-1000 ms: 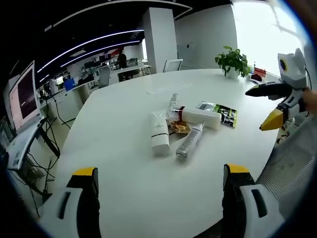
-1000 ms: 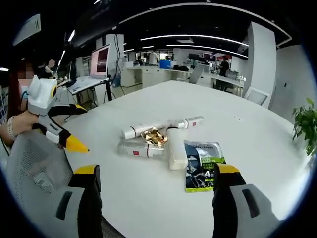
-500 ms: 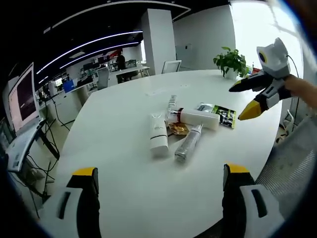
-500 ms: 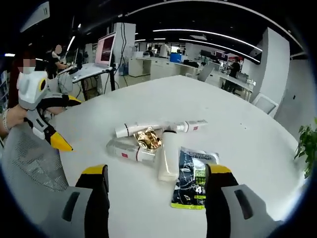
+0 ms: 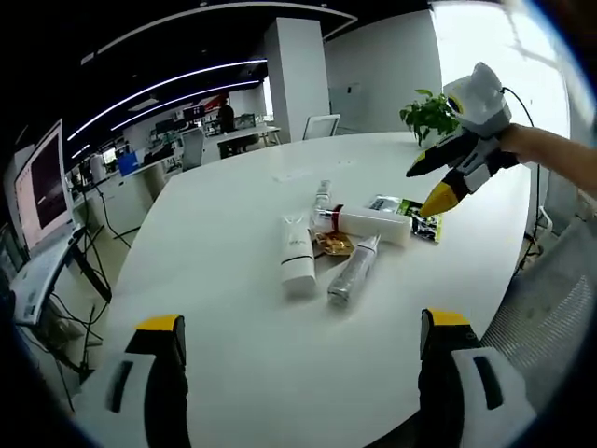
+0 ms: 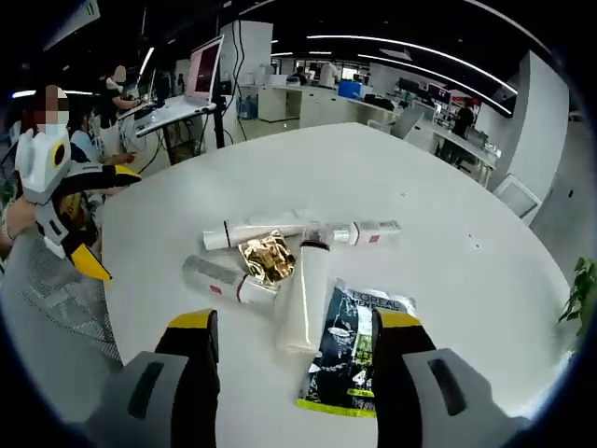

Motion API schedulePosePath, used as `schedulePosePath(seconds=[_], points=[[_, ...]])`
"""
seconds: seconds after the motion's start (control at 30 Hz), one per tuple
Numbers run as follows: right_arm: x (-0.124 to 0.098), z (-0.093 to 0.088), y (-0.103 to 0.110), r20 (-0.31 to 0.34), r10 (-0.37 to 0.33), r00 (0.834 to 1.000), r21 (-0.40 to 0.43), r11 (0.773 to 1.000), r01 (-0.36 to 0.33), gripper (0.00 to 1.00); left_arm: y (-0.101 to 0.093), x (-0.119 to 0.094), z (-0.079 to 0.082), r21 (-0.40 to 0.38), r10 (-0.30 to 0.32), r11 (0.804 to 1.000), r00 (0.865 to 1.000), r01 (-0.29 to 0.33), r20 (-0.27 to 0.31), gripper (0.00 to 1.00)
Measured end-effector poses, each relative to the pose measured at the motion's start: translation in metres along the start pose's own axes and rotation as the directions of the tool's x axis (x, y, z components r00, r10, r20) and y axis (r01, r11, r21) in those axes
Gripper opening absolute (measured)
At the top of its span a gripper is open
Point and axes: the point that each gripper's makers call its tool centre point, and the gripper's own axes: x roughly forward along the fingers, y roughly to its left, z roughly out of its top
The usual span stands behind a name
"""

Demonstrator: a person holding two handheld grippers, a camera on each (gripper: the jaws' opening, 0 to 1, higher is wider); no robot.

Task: Arrange the skincare products in the storage area until every visible bottle or jar stands upright without overlapping.

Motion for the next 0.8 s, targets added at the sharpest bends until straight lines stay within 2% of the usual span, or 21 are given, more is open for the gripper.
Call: schedulePosePath(seconds=[0.07,0.3,0.37,0.43,0.6,0.8], points=[[0.003,-0.002,0.000,-0.017,0.010,1.000,0.004,1.000,-0.009,0.61,0.001,0.000,0.000,-0.001,0.004,1.000,1.000,-0.004,0.001,0.99],[0.020,-0.008,-0.003,-0.080,0.044,0.996,-0.011,0.999,-0.045,0.58,0.002,-0.001,0.000,-0.003,0.006,1.000,1.000,-0.006,0.001,0.99],[0.025,-0.009,0.000,-0.098,0.065,0.993,-0.018,0.998,-0.068,0.53,0.002,-0.001,0.000,-0.002,0.007,1.000,1.000,-0.007,0.001,0.99],[0.028,-0.008,0.003,-0.092,0.092,0.992,0.011,0.996,-0.091,0.50,0.002,-0.001,0.000,0.000,0.007,1.000,1.000,-0.007,0.000,0.99],[0.040,-0.011,-0.001,-0.141,0.116,0.983,0.007,0.993,-0.116,0.47,0.003,-0.001,0.000,0.000,0.010,1.000,1.000,-0.010,-0.001,0.99],[0.052,-0.011,0.000,-0.170,0.149,0.974,0.039,0.989,-0.145,0.41,0.002,-0.001,0.000,0.002,0.008,1.000,1.000,-0.008,-0.002,0.99]])
